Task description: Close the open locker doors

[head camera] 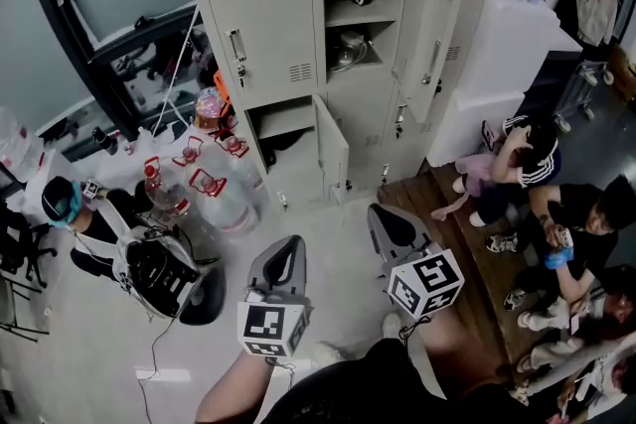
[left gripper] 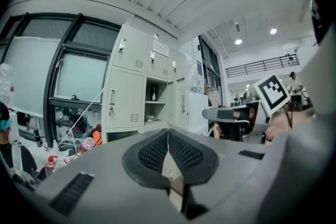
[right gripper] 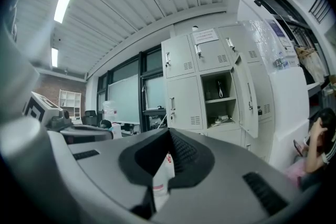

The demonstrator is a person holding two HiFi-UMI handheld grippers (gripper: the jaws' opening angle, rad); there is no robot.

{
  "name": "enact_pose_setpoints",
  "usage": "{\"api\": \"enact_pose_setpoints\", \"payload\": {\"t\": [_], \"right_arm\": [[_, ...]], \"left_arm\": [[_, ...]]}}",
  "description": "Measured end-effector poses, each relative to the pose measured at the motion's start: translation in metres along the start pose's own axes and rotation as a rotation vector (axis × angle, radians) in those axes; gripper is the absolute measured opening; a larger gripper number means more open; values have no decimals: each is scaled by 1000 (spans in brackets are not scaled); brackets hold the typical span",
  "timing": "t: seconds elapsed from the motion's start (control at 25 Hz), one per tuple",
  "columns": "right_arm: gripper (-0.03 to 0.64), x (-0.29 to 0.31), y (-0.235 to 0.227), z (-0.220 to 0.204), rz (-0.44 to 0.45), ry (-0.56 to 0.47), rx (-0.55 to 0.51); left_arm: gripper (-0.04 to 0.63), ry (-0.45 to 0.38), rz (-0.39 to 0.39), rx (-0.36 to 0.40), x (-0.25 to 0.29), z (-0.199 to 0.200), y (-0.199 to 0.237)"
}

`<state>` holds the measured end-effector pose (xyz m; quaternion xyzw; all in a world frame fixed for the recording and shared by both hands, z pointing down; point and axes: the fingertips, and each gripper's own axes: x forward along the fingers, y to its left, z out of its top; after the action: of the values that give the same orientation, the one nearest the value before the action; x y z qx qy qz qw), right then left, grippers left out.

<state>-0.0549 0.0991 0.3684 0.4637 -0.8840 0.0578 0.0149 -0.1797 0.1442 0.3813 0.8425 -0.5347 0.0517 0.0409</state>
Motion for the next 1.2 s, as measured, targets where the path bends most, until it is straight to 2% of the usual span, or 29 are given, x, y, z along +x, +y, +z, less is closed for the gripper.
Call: {"api": "enact_pose_setpoints", "payload": {"t": [0.2,0.44,1.2], "right_arm": [[0,7,-9,4,11,-6,-14],[0,20,-41,7,31,-5,-15],[2,99,-172,0,95,43,-9]], "left_arm": [[6,-8,22,-4,11,0,3],[6,9,52,-22,41,-1,0],[6,38,101,-47,188,-4,-8]]}}
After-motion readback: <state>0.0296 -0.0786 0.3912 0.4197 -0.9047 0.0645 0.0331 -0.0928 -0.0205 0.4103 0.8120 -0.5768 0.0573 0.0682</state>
